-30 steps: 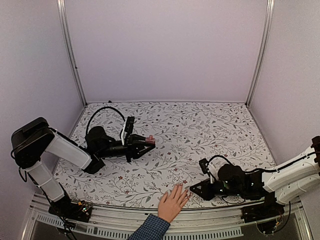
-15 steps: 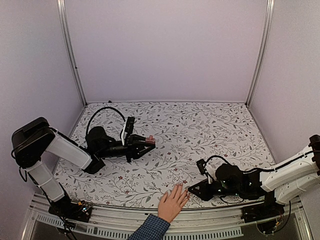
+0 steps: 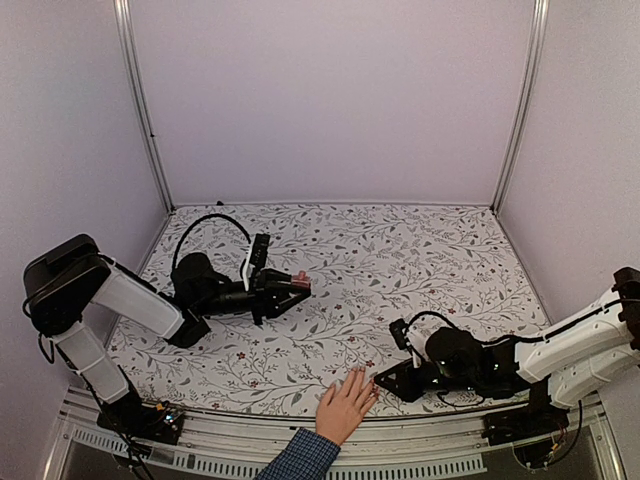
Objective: Paint the nails
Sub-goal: Paint the nail polish on the nail.
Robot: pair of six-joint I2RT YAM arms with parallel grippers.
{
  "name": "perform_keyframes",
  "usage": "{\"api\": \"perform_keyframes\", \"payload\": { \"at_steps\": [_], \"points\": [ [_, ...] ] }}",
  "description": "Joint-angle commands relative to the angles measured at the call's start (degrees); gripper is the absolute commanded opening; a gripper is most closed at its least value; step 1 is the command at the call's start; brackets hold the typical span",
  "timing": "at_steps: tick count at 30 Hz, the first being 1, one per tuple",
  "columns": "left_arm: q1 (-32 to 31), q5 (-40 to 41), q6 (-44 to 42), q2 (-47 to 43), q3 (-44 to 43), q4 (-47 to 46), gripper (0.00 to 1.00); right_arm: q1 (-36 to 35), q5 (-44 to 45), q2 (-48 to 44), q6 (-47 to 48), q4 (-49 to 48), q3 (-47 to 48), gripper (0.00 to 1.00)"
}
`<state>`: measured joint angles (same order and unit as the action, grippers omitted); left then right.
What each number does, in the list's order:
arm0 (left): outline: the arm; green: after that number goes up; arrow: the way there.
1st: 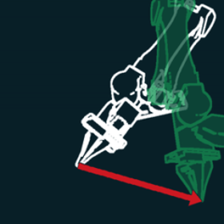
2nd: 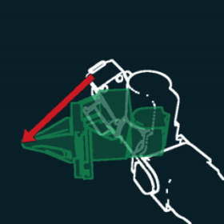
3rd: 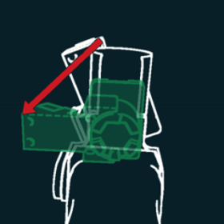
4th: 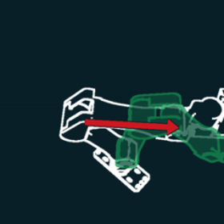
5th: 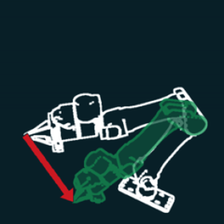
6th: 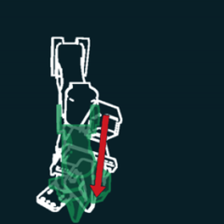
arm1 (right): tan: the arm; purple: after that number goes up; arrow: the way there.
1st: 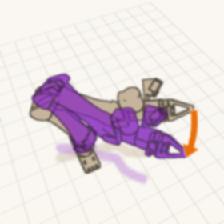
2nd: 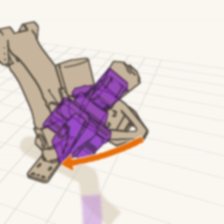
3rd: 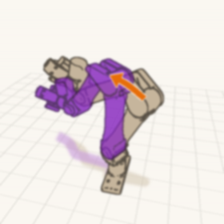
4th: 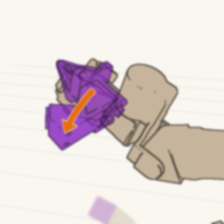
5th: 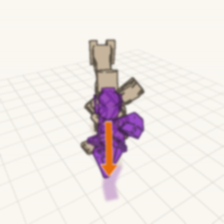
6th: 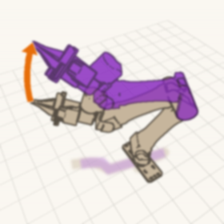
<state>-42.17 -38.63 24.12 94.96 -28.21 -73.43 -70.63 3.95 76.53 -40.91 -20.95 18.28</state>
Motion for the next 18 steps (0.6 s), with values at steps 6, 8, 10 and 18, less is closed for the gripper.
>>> {"api": "perform_keyframes", "payload": {
  "at_steps": [6, 8, 10, 18],
  "points": [
    [0.99, -0.83, 0.26, 0.26, 0.37, -1.89, 0.00, -0.56, 0.83, 0.49, -0.52, 1.36, 1.38, 0.00],
    [1.02, -0.83, 0.18, 0.30, 0.35, -1.89, 0.00, -0.56, 1.23, 0.71, -0.79, 1.90, 1.61, 0.00],
    [1.00, -0.83, 0.22, 0.23, 0.30, -1.89, 0.00, -0.56, 1.55, 0.97, -0.97, 2.38, 1.83, 0.00],
    [1.09, -0.92, 0.23, 0.22, 0.38, -1.82, 0.00, -0.56, 2.79, 1.08, -1.86, 3.15, 1.80, 0.00]
  ]
}}
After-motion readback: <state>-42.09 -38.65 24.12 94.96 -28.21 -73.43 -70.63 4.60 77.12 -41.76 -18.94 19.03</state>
